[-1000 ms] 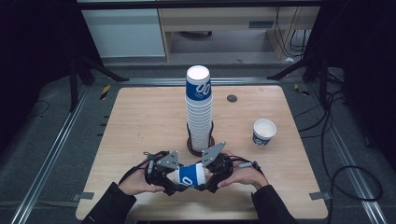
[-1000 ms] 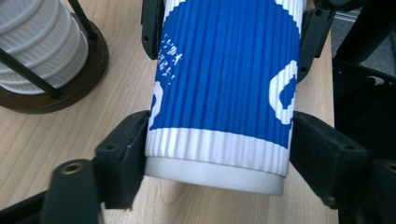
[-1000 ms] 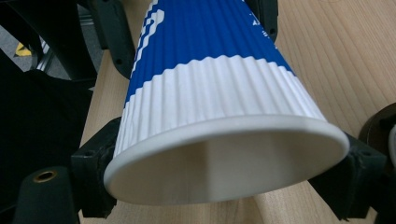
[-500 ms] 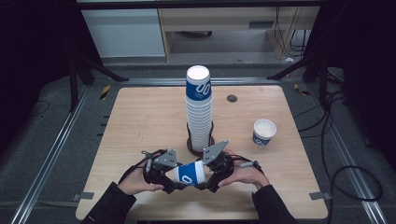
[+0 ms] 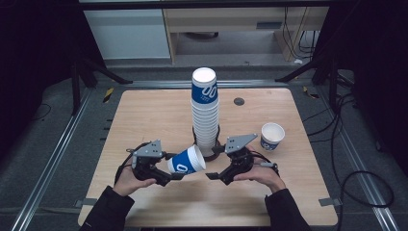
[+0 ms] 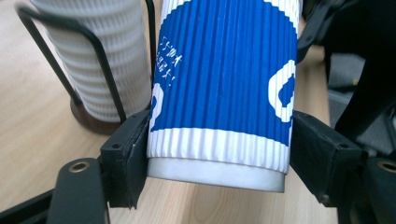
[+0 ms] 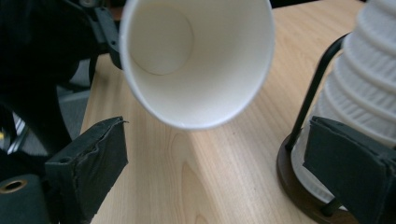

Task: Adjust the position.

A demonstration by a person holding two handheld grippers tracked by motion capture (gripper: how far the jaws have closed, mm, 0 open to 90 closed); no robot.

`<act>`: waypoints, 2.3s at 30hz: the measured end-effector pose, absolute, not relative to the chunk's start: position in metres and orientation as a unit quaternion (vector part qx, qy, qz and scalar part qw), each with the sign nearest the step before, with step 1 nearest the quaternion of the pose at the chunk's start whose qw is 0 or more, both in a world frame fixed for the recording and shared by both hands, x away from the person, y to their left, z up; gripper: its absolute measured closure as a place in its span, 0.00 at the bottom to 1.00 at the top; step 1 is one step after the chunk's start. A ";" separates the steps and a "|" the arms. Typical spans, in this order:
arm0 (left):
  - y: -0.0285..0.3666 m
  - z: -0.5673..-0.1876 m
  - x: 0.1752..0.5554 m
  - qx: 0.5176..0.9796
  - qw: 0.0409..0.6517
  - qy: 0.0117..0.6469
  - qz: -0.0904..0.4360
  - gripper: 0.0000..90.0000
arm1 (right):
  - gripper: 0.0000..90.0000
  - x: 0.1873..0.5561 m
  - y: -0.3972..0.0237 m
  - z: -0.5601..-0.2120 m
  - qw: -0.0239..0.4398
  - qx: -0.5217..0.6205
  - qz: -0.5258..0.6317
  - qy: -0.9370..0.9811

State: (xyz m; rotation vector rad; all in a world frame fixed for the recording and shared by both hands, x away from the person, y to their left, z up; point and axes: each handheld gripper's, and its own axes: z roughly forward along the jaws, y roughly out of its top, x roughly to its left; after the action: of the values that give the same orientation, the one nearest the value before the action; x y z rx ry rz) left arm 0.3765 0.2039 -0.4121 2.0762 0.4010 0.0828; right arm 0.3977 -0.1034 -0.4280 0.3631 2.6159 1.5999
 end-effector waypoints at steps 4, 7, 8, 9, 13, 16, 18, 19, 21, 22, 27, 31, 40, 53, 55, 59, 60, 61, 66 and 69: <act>0.205 -0.408 0.375 0.839 0.519 0.159 0.031 0.29 | 0.07 0.399 -0.105 -0.427 0.015 0.127 0.536 0.835; 0.201 -0.408 0.372 0.838 0.524 0.152 0.026 0.29 | 0.07 0.398 -0.105 -0.426 0.004 0.123 0.545 0.830; 0.200 -0.409 0.371 0.839 0.524 0.148 0.022 0.29 | 0.07 0.398 -0.104 -0.425 -0.002 0.120 0.550 0.827; 0.198 -0.409 0.371 0.839 0.524 0.145 0.022 0.29 | 0.07 0.397 -0.104 -0.425 -0.007 0.118 0.555 0.823; 0.190 -0.411 0.367 0.846 0.517 0.131 0.014 0.29 | 0.07 0.394 -0.101 -0.423 -0.026 0.108 0.564 0.818; 0.186 -0.412 0.366 0.850 0.512 0.125 0.012 0.29 | 0.07 0.393 -0.097 -0.424 -0.034 0.101 0.564 0.819; 0.184 -0.413 0.365 0.851 0.510 0.124 0.010 0.29 | 0.08 0.392 -0.095 -0.425 -0.041 0.098 0.565 0.818; 0.183 -0.413 0.365 0.852 0.510 0.123 0.011 0.29 | 0.09 0.392 -0.093 -0.426 -0.044 0.096 0.565 0.818; 0.180 -0.414 0.364 0.855 0.505 0.119 0.010 0.29 | 0.09 0.392 -0.091 -0.427 -0.050 0.094 0.565 0.818; 0.179 -0.415 0.363 0.856 0.503 0.118 0.010 0.29 | 0.09 0.391 -0.090 -0.427 -0.050 0.093 0.564 0.819; 0.175 -0.417 0.362 0.863 0.493 0.113 0.011 0.29 | 0.12 0.390 -0.087 -0.429 -0.061 0.088 0.564 0.819; 0.175 -0.417 0.362 0.864 0.490 0.111 0.013 0.29 | 0.16 0.390 -0.087 -0.429 -0.063 0.086 0.563 0.819; 0.177 -0.417 0.364 0.868 0.482 0.120 0.010 0.23 | 0.17 0.390 -0.089 -0.428 -0.051 0.086 0.554 0.827; 0.161 -0.438 0.366 0.922 0.367 0.121 0.015 0.17 | 0.17 0.389 -0.076 -0.443 -0.020 0.083 0.471 0.878; 0.156 -0.442 0.365 0.928 0.355 0.115 0.016 0.17 | 0.17 0.388 -0.072 -0.445 -0.023 0.079 0.465 0.882; 0.151 -0.446 0.364 0.935 0.339 0.106 0.011 0.21 | 0.17 0.386 -0.068 -0.447 -0.029 0.071 0.457 0.886; 0.151 -0.447 0.364 0.935 0.338 0.105 0.011 0.23 | 0.17 0.386 -0.067 -0.447 -0.031 0.071 0.457 0.886; 0.150 -0.447 0.364 0.936 0.337 0.104 0.010 0.24 | 0.17 0.385 -0.067 -0.447 -0.033 0.070 0.456 0.886; 0.151 -0.447 0.364 0.935 0.337 0.107 0.007 0.30 | 0.17 0.385 -0.066 -0.447 -0.036 0.065 0.456 0.887; 0.151 -0.448 0.363 0.934 0.340 0.106 0.009 0.31 | 0.16 0.384 -0.066 -0.447 -0.036 0.066 0.455 0.887</act>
State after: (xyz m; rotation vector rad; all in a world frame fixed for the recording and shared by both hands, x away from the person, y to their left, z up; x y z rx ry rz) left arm 0.3634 0.1509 -0.4480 2.4323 0.2747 0.0230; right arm 0.3843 -0.0660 -0.4466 0.2120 2.8522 1.4638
